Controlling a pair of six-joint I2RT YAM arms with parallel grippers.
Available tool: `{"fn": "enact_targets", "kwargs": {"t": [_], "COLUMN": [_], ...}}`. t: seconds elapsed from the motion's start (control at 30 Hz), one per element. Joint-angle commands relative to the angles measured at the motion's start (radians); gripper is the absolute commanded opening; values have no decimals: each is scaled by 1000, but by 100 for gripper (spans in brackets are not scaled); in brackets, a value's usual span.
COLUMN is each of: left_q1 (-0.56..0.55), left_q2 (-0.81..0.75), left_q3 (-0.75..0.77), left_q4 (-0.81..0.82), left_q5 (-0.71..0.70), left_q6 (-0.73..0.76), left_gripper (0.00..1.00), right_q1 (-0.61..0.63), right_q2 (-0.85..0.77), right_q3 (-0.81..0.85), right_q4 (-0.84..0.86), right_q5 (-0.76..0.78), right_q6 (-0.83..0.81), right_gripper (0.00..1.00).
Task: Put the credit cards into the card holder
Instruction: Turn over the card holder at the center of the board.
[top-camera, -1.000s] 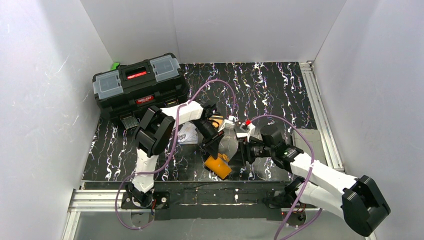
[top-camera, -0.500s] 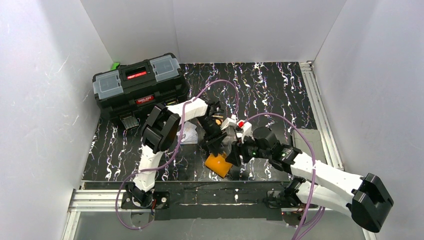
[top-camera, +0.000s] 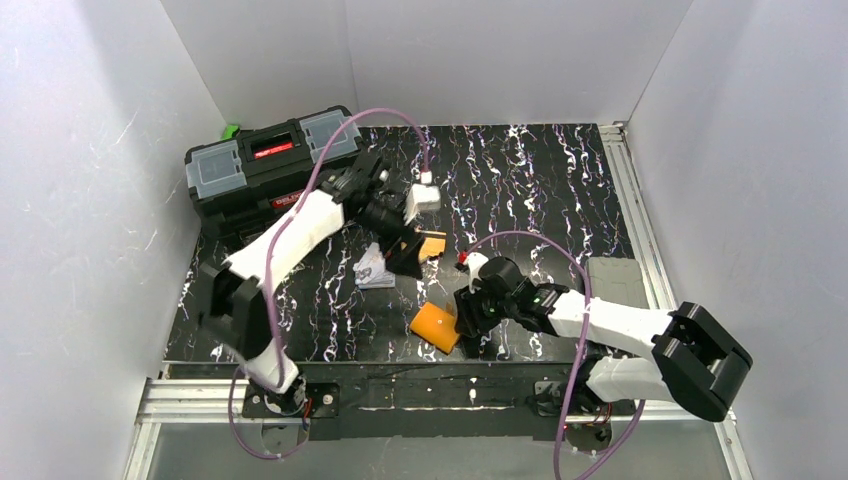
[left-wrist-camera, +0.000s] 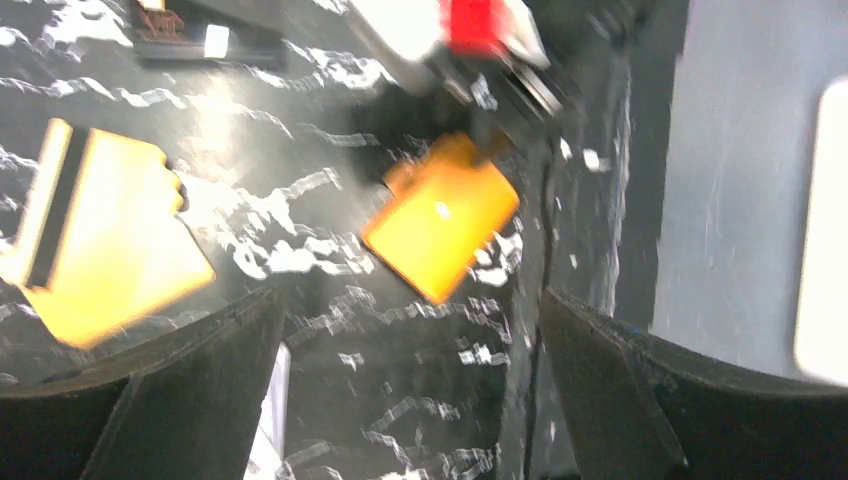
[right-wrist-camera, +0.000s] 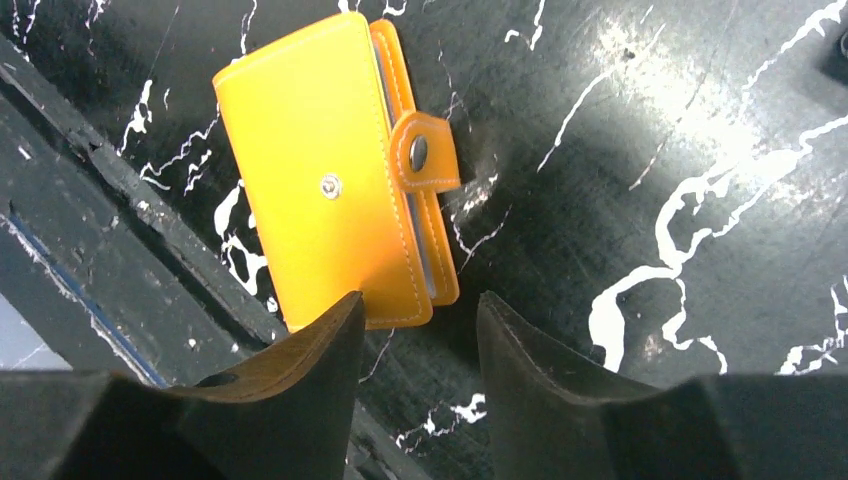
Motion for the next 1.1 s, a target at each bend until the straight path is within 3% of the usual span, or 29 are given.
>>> {"fn": "enact_targets", "kwargs": {"t": [0.0,0.27,0.4,0.5,0.57,0.83,1.07], "left_q1": [-40,-255,-289,-293,-293,-316,-319], "left_q2": [-303,-486,-493,-458,-420,-378,-464], "left_q3": [-302,-733,-845,-881,-894,-918,-958], "left_q4": [64,557,730,847,928,942,872], "left_q5": [0,-199,-246,-274,-280,-214,-167], "left_q6": [228,308,413,470,492,658,723], "left_gripper": [98,98,98,90,79,37,35], "right_q1": [6,7,6,6,6,6,6], "right_q2": [52,68,45,31,36,70,71], "right_q3": [18,-13,-35,-35,-24,10,14], "right_q4": [77,79,69,47,19,-45,-53], "right_q5": [29,6,12,29,29,50,51], "right_q6": [24,77,109,119,123,165,171], "right_gripper": [50,35,29,24,21,13,12]}}
